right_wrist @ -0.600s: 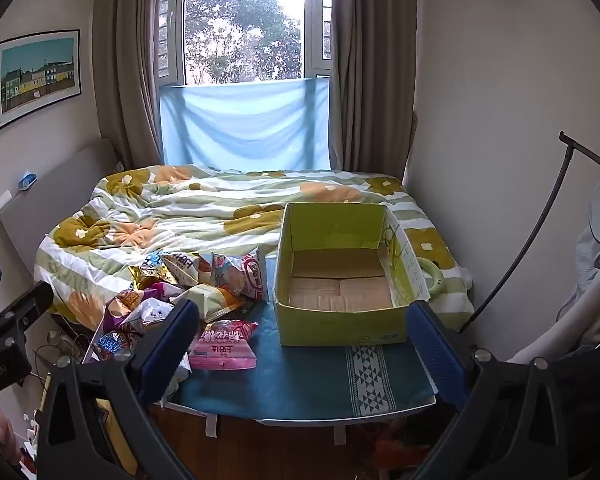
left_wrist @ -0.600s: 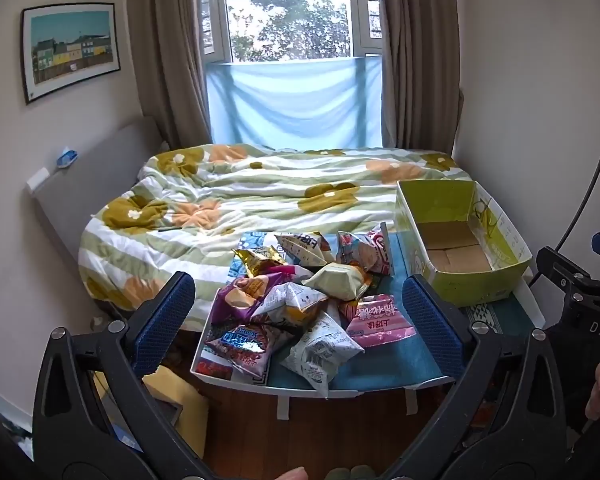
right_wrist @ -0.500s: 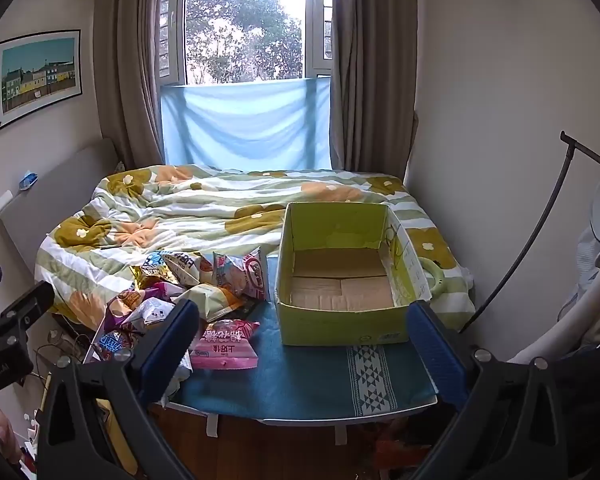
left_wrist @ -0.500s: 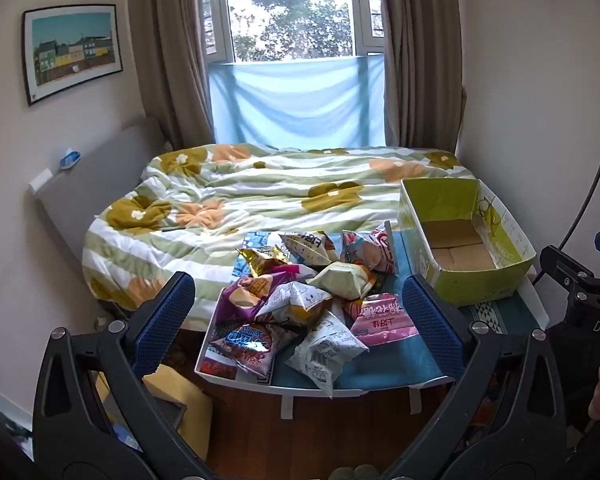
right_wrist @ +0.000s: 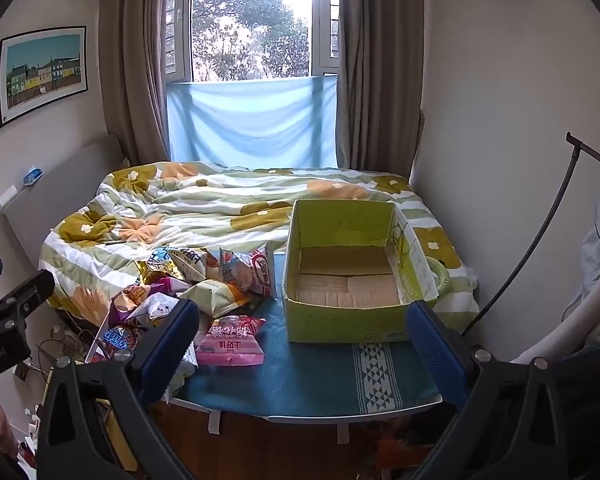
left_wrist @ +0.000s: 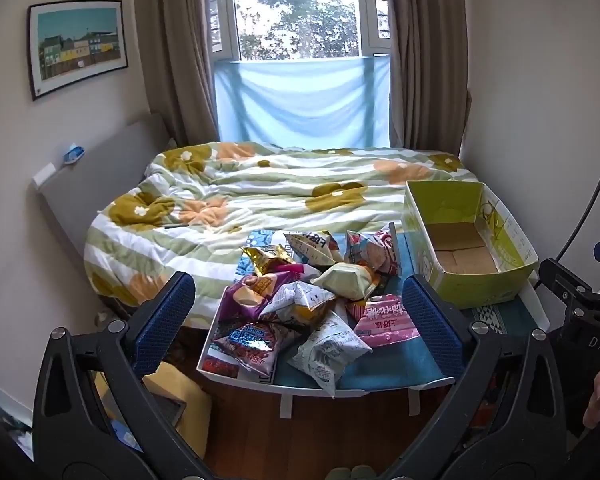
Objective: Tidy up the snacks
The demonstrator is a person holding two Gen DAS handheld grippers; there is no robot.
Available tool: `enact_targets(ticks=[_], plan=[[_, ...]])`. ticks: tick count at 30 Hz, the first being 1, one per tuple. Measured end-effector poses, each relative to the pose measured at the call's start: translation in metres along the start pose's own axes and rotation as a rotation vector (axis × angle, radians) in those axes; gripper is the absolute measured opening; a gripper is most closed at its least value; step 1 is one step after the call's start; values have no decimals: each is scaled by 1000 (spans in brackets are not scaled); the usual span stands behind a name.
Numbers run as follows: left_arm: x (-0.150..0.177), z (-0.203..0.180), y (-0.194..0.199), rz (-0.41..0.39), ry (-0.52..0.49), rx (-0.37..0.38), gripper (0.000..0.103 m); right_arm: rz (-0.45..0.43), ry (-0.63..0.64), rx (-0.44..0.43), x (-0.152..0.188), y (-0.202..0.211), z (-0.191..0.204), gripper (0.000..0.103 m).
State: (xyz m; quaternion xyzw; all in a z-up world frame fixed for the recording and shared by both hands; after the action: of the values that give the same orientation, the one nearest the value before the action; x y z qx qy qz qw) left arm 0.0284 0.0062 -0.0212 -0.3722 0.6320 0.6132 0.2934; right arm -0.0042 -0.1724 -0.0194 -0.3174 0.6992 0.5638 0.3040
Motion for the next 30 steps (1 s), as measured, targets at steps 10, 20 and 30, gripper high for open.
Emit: enact_targets(ticks=[10,20,30], plan=[[-2,2,0,0,3,2,102,-1,1,-7,0,0,-1,103],[-2,4,-3,1,6,0,102,-2,8,-11,3,-3,5,103],[-3,5,-4,3,7,1,102,3,11,-15,4,-3,10,103]])
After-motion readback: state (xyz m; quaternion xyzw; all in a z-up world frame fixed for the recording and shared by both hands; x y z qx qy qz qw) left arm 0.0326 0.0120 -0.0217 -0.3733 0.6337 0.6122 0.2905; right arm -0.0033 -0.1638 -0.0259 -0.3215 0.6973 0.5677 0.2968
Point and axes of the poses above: each gripper's, at about its wrist camera, not at the fingertips, and y roughly against the way its jaws point, z to its left, x to its underside, the point moved 3 cm from there along -y, roughly the way its jaws point, and after that the axes turned 11 degrees about y, right-handed, at the moved point
